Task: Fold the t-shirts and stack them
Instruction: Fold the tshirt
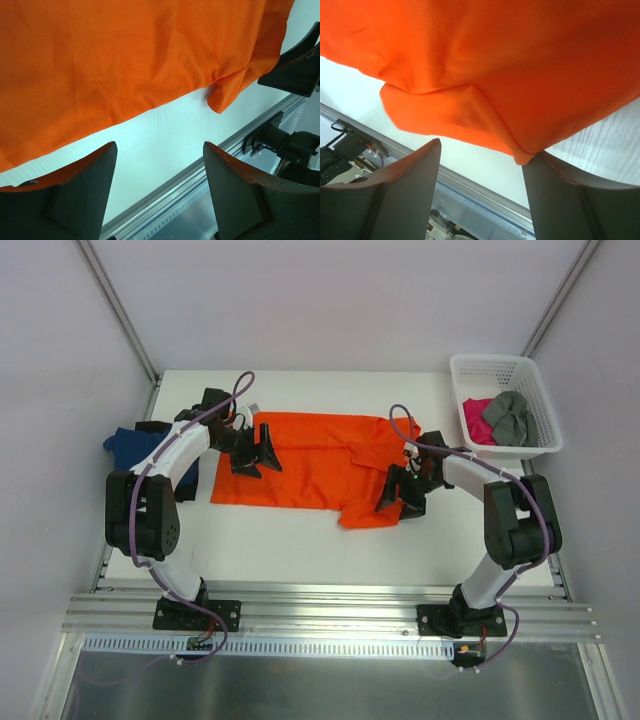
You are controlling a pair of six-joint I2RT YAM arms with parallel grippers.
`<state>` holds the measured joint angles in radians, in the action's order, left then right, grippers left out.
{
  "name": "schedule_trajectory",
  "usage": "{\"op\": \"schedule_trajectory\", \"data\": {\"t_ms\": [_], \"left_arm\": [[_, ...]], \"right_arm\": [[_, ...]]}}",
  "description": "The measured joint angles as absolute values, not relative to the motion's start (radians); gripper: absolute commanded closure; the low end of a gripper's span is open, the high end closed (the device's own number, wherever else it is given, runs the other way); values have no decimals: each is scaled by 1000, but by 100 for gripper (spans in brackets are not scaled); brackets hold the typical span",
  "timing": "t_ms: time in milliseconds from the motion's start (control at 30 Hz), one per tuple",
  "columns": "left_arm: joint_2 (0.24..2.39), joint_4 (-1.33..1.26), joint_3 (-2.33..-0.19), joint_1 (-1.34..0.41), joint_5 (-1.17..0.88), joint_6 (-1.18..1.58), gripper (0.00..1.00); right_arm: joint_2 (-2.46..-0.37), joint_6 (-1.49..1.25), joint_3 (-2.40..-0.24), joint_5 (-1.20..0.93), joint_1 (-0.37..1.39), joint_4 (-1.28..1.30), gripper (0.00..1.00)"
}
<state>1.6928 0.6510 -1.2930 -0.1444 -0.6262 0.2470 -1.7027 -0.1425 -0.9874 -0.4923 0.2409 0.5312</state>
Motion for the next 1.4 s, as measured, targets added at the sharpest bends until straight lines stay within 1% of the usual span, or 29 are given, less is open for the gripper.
{"op": "schedule_trajectory", "data": {"t_ms": [33,100,133,200,233,267,333,533,767,800,867,1200,1233,1267,1333,1367,1400], "left_arm": [[1693,651,-1293,-144,-626,247,30],[1696,651,-1293,-144,-627,247,30],[1698,651,-1293,-144,-627,247,30],[1704,651,-1295,-144,-627,248,30],[1708,651,-1297,-144,-627,248,30],[1712,651,-1299,-144,-627,249,30],[1717,649,-1301,-144,-627,250,30],[1717,649,-1301,-144,-627,252,30],[1717,648,-1299,-144,-626,251,30],[1717,648,-1298,-144,-625,251,30],[1717,648,-1297,-144,-625,251,30],[1716,648,-1297,-144,-619,250,30],[1717,648,-1297,-144,-619,250,30],[1717,648,-1297,-144,-619,249,30],[1717,648,-1297,-144,-619,247,30],[1717,648,-1297,-144,-619,246,30],[1717,648,-1297,-144,-619,246,30]], "right_arm": [[-1693,-147,-987,-495,245,533,34],[-1665,-152,-985,-498,250,536,42],[-1650,-154,-983,-501,251,536,51],[-1621,-156,-975,-506,253,537,61],[-1604,-159,-967,-509,254,537,69],[-1594,-159,-963,-511,254,537,72],[-1584,-167,-957,-514,254,536,75],[-1583,-168,-952,-515,254,527,75],[-1633,-173,-999,-518,230,509,87],[-1647,-174,-1016,-517,220,503,89],[-1673,-176,-1050,-516,200,495,91],[-1795,-199,-1221,-509,121,450,89],[-1817,-202,-1241,-509,119,445,85],[-1839,-206,-1259,-509,118,441,66],[-1893,-218,-1301,-501,118,439,60],[-1916,-217,-1323,-496,119,439,50],[-1942,-219,-1347,-488,121,441,45]]}}
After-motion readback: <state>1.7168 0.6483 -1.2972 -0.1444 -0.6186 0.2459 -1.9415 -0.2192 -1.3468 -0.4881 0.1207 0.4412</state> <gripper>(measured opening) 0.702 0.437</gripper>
